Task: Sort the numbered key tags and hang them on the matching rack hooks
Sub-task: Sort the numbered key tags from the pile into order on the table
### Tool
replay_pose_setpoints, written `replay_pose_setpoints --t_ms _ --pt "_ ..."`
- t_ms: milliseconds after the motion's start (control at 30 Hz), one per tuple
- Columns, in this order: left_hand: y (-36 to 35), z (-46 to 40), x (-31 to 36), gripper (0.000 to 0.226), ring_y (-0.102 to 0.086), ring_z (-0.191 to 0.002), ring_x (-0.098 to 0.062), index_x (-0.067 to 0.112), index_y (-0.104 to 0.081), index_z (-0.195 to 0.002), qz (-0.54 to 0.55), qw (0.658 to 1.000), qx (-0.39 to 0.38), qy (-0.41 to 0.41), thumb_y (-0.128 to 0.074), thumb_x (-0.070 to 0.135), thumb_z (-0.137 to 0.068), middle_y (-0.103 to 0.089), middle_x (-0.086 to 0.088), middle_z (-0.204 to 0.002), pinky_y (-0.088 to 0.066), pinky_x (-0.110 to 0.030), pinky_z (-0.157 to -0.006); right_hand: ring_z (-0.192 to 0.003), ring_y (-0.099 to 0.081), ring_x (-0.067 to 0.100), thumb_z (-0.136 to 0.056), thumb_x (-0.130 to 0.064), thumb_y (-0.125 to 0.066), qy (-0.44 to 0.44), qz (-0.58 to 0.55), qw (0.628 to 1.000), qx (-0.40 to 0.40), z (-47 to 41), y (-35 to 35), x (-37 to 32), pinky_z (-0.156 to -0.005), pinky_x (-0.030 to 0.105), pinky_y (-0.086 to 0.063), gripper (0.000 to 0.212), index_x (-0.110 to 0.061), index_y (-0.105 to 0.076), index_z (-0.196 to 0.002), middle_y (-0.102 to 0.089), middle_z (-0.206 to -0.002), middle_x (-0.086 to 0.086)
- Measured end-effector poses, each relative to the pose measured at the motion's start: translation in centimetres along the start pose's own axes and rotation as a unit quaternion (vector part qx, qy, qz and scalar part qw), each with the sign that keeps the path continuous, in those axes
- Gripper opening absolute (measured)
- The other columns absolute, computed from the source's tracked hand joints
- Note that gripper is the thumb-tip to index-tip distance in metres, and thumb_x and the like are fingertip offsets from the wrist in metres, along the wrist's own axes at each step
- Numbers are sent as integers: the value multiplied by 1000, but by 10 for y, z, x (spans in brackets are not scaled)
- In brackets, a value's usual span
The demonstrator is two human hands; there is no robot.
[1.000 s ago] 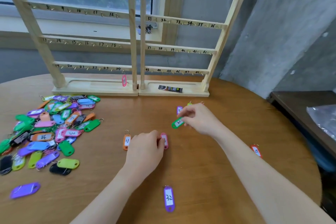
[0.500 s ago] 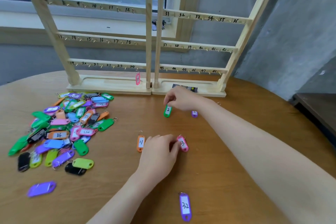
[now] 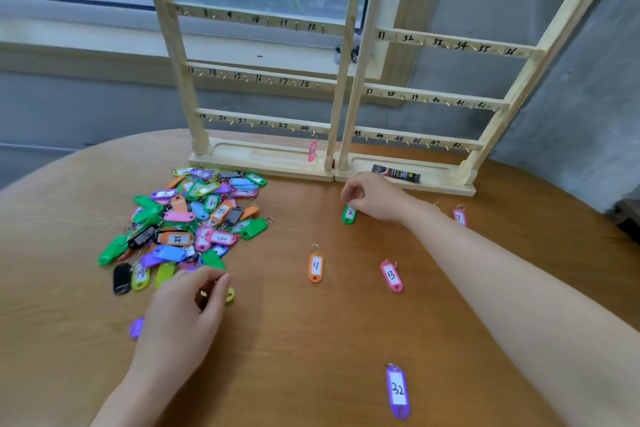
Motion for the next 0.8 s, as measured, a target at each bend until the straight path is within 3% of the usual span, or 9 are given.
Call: replay_pose_setpoints --t_ms 100,233,333,467,633,800 --pt "25 4 -31 13 -53 -64 -13 26 -71 -83 -40 999 27 0 -74 15 -89 -59 12 -64 -45 -39 -57 -93 -60 13 -95 -14 -64 13 23 997 66 5 4 -25 -82 28 -51 13 -16 -73 -103 -62 -105 -2" --pt "45 7 -46 15 -45 -68 -16 16 -72 -82 -94 989 67 -89 -63 24 -91 -51 17 -67 -41 -38 -66 -80 -57 4 -93 -11 -66 63 -57 986 141 21 3 -87 -78 22 -48 10 -15 -74 -94 -65 -87 -7" --pt "45 4 -51 28 -49 -71 -19 16 -71 -83 -108 985 85 -104 -52 34 -92 -58 12 -74 -42 -38 -70 -78 -61 6 -91 -13 -68 89 -97 986 102 34 -18 -136 -75 24 -51 10 -21 -73 -87 -68 -81 -8" --pt "37 -2 -64 35 -57 -84 -21 19 -72 -93 -127 987 74 -70 -46 42 -92 -65 7 -88 -44 -38 -78 -81 -65 14 -88 -24 -70 77 -68 994 37 37 -70 -172 -78 38 -57 5 -22 -73 -84 -69 -81 -6" --pt "32 -4 -70 37 -53 -87 -19 26 -75 -102 -162 984 49 -51 -53 52 -87 -57 8 -88 -45 -37 -79 -90 -65 23 -83 -42 -72 34 -4 999 19 39 -115 -192 -79 40 -56 24 -19 -69 -91 -70 -94 0" --pt "30 -6 -76 20 -52 -89 -18 28 -78 -99 -149 987 41 -39 -82 36 -81 -55 8 -88 -44 -36 -81 -95 -64 24 -86 -45 -71 43 80 995 45 38 -122 -204 -77 37 -51 28 -20 -65 -96 -67 -100 1"
Point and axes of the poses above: each hand's wrist, its own z-axis away from the middle knuckle, its own y-axis out of the back of the hand, x = y × z, the point moved 6 cm from there along -z, towards the middle knuckle
